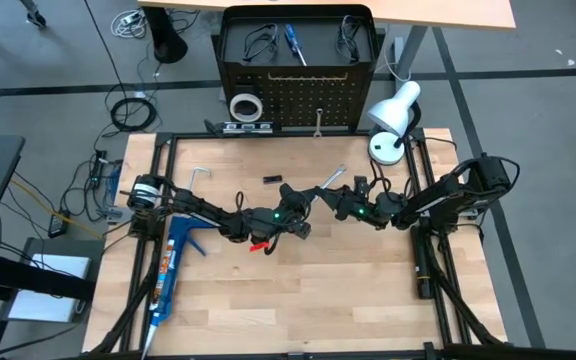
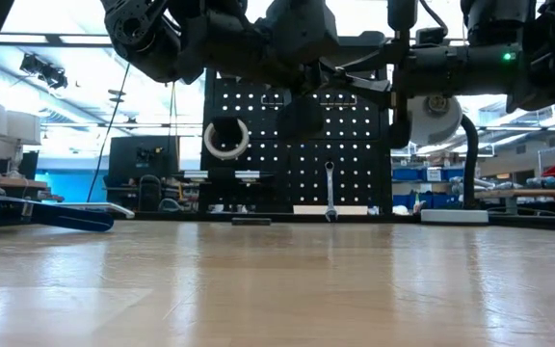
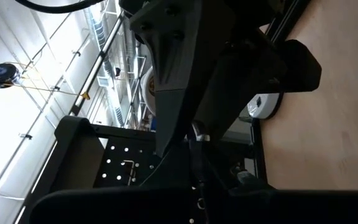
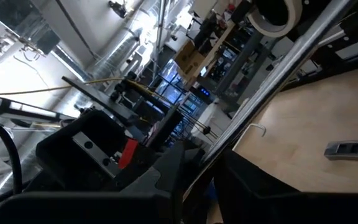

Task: Hang tools onto peg board
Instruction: Hang the wrench on the pegboard

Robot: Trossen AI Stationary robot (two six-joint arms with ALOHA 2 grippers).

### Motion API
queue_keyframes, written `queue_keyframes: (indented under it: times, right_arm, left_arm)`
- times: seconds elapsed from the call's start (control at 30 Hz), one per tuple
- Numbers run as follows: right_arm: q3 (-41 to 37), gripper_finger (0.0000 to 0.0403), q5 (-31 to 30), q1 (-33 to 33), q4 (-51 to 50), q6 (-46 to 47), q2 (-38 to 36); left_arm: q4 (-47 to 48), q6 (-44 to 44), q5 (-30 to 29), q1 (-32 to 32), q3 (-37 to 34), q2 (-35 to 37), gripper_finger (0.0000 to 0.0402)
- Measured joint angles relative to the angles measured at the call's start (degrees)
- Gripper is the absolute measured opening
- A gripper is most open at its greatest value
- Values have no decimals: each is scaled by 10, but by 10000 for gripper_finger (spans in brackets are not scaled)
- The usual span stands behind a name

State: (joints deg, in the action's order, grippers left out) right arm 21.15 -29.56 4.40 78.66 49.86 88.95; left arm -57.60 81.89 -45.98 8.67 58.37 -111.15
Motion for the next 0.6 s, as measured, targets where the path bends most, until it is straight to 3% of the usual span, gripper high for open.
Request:
queue_keyframes:
  times: [0.6]
  right_arm:
    - [-1, 114, -14, -2, 28, 38, 0]
  left_arm:
    - [-24, 17, -12, 8, -2, 0, 15]
